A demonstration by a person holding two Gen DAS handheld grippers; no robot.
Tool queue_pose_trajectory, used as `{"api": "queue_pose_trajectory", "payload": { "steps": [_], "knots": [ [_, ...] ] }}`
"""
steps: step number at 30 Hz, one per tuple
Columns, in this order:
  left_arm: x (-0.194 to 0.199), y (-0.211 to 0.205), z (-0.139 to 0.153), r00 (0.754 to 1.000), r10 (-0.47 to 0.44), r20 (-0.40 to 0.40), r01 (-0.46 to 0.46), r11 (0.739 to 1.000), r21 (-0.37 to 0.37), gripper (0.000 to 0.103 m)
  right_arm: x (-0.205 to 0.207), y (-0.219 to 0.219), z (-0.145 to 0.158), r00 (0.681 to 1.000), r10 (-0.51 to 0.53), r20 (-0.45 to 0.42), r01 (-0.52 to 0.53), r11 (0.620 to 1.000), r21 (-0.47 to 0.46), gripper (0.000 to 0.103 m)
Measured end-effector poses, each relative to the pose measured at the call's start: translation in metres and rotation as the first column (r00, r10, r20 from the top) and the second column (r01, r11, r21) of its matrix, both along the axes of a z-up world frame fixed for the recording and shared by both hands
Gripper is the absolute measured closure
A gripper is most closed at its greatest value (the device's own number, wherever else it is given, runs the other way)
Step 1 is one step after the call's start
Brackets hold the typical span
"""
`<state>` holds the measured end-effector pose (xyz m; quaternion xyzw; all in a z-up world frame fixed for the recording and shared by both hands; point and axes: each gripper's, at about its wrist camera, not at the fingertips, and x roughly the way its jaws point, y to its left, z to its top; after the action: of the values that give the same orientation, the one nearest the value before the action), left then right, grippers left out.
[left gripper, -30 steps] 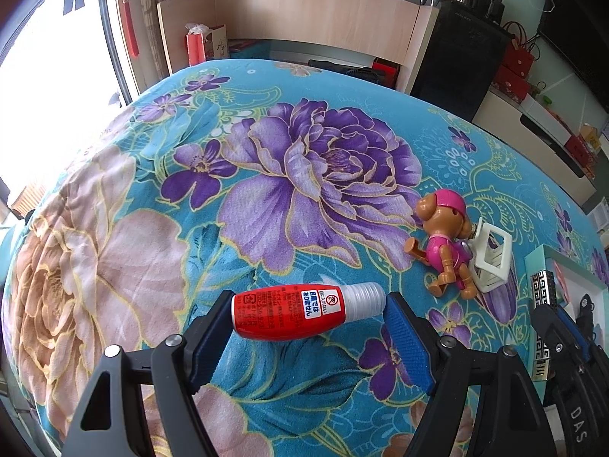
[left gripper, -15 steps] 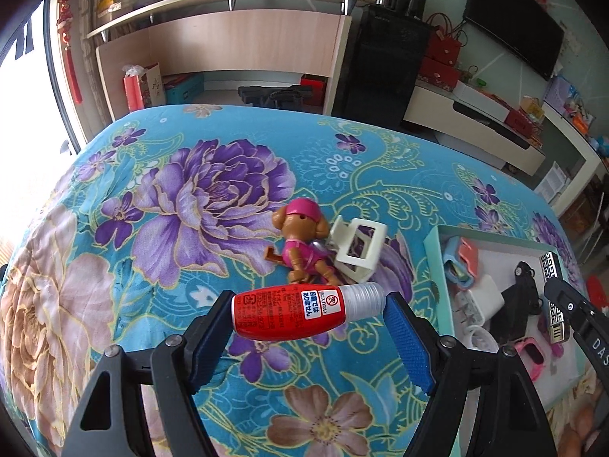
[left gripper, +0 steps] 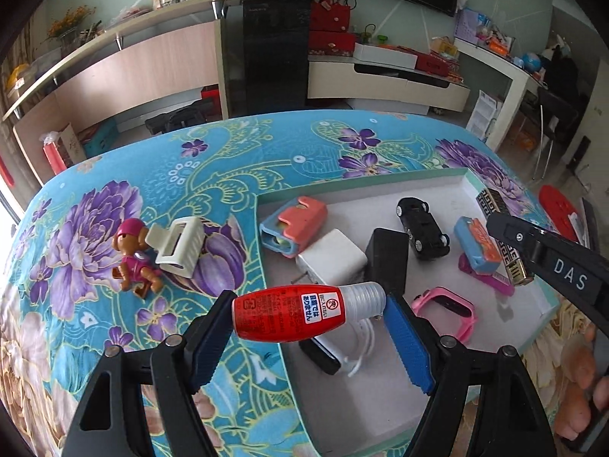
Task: Organize rigid objects
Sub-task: 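Carry the red tube and patterned bar over the tray and open both tools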
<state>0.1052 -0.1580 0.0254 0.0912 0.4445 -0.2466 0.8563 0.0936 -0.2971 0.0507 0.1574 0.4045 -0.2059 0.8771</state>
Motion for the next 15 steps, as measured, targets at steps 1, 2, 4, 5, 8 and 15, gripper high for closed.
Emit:
{"api": "queue_pose_trajectory", "payload": {
  "steps": [1,2,4,5,8,15],
  "knots": [
    [-0.002,-0.005,-0.002,1.000,-0.009,-0.001,0.009,1.000,0.007,0.022,0.001,-0.001,-0.003,1.000,0.006,-0.010,-0.005,1.000,0.004,0.082],
    [-0.003,-0.008,-0.003,1.000,-0.017,0.000,0.017,1.000,0.013,0.022,0.002,-0.001,-0.006,1.000,0.012,-0.020,-0.012,1.000,0.006,0.082],
    [-0.006,-0.014,-0.005,0.999,-0.032,0.001,0.032,0.999,0.023,0.022,0.003,0.000,-0.012,0.999,0.027,-0.035,-0.027,0.999,0.017,0.082],
    [-0.007,-0.016,-0.006,0.999,-0.037,0.000,0.037,0.999,0.028,0.022,0.004,0.000,-0.014,0.999,0.035,-0.039,-0.034,0.999,0.025,0.082],
    [-0.008,-0.022,-0.010,0.999,-0.047,-0.006,0.047,0.998,0.047,0.022,0.006,0.002,-0.018,0.997,0.055,-0.047,-0.054,0.998,0.035,0.082],
    [-0.012,-0.026,-0.011,0.999,-0.053,0.011,0.052,0.996,0.075,0.022,0.006,-0.002,-0.028,0.996,0.057,-0.075,-0.052,0.996,0.066,0.082]
  ]
}}
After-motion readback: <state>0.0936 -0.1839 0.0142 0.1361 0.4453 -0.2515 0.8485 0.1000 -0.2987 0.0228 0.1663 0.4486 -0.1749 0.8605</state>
